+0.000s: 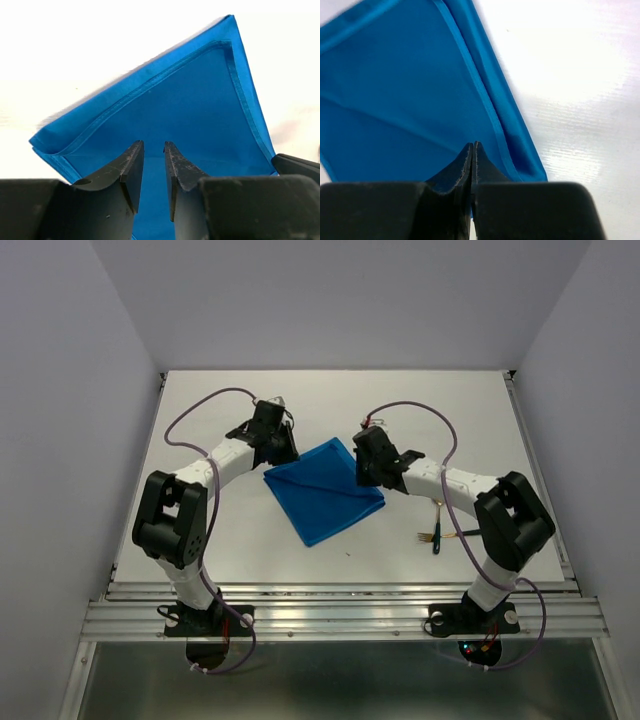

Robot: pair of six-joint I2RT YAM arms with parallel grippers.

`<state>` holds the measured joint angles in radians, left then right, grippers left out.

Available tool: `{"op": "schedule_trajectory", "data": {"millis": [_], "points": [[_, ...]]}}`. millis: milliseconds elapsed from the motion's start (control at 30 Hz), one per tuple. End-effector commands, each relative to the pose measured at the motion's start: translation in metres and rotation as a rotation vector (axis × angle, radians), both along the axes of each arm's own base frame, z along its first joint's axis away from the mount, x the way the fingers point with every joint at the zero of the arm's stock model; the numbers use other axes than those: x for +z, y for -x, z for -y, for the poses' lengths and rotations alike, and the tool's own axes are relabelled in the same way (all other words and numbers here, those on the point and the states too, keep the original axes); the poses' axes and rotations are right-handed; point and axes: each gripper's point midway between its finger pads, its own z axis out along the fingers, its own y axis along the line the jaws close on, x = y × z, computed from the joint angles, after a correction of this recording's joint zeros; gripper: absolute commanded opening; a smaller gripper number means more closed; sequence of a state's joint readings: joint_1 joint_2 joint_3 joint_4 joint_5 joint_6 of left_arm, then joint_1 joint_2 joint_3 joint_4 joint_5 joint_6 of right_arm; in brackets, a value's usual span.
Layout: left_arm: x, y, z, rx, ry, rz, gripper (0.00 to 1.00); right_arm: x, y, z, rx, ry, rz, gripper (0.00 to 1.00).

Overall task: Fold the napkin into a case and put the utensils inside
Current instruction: Smooth out the upper triangle-folded napkin at the center of the board.

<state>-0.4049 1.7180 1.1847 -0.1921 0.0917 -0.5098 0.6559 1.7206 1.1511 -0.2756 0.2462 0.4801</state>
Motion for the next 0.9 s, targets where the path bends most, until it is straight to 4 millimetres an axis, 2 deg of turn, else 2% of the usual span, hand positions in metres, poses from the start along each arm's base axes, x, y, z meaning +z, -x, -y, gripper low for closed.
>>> {"op": "schedule_trajectory", "data": {"millis": [0,67,200,267,367,400,467,500,600,667,867], "points": [[-0.001,0.002,-0.026,0.044,-0.062,-0.004,0.35,-0.035,0.017,0.021,-0.016,0.097,-0.058,0.01],[-0.010,0.005,-0.034,0.056,-0.073,-0.015,0.35,-0.048,0.020,0.030,-0.043,0.132,-0.072,0.01],[-0.029,0.005,-0.049,0.094,-0.103,-0.053,0.35,-0.070,0.024,0.030,-0.036,0.149,-0.113,0.01],[-0.033,0.003,-0.052,0.101,-0.102,-0.060,0.35,-0.074,0.026,0.030,-0.037,0.149,-0.124,0.01],[-0.023,-0.001,-0.053,0.108,-0.102,-0.035,0.35,-0.055,0.024,0.027,-0.031,0.120,-0.088,0.01],[-0.010,-0.005,-0.058,0.131,-0.111,0.007,0.35,-0.038,0.021,0.027,-0.029,0.100,-0.051,0.01],[0.004,-0.006,-0.058,0.136,-0.097,0.044,0.35,-0.019,0.018,0.027,-0.034,0.078,-0.006,0.01],[0.015,-0.005,-0.059,0.143,-0.086,0.070,0.35,-0.003,0.016,0.027,-0.040,0.058,0.028,0.01],[0.025,0.002,-0.060,0.148,-0.069,0.092,0.35,0.012,0.013,0.029,-0.057,0.049,0.066,0.01],[0.025,0.008,-0.061,0.154,-0.062,0.091,0.35,0.012,0.012,0.031,-0.062,0.055,0.070,0.01],[0.012,0.027,-0.062,0.148,-0.045,0.066,0.35,-0.017,0.020,0.034,-0.059,0.094,-0.002,0.01]]}}
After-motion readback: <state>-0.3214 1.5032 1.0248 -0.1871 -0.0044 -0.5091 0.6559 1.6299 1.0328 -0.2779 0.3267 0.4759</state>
